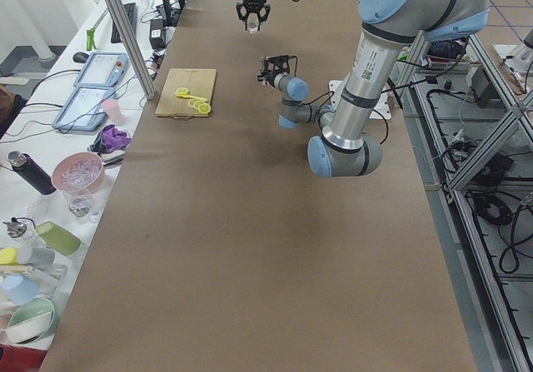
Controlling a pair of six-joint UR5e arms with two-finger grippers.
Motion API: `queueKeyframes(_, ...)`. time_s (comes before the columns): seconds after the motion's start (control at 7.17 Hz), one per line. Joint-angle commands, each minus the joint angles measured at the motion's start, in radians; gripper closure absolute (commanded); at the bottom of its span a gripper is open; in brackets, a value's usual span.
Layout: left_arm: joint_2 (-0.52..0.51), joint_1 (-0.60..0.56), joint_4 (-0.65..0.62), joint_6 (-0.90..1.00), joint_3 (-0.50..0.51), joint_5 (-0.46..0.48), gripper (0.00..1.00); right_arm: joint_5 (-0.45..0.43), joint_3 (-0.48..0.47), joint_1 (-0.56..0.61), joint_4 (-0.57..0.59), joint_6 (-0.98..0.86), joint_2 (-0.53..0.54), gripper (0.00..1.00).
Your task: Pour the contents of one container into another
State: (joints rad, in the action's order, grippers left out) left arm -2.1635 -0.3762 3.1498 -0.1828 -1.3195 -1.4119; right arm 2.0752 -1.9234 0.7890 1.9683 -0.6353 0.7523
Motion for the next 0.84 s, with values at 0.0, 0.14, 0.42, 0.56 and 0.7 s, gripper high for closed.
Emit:
queueKeyframes(0.0,-0.001,-0.038,-0.031,-0.003,0.014,0.002,1.00,0.096,-0.066,0.093,-0.075,-0.001,0.115,1.00)
queueKeyframes(0.14,-0.002,-0.050,-0.057,-0.003,0.013,0.004,1.00,0.153,-0.078,0.145,-0.106,-0.004,0.165,1.00)
queueKeyframes(0.42,0.064,-0.105,-0.071,-0.010,-0.145,-0.002,1.00,0.285,-0.094,0.264,-0.221,-0.011,0.299,1.00)
queueKeyframes(0.56,0.067,-0.131,-0.126,-0.007,-0.145,-0.007,1.00,0.336,-0.095,0.309,-0.300,-0.017,0.381,1.00)
queueKeyframes(0.7,0.073,-0.150,-0.161,-0.003,-0.144,-0.009,1.00,0.380,-0.094,0.350,-0.380,-0.041,0.463,1.00)
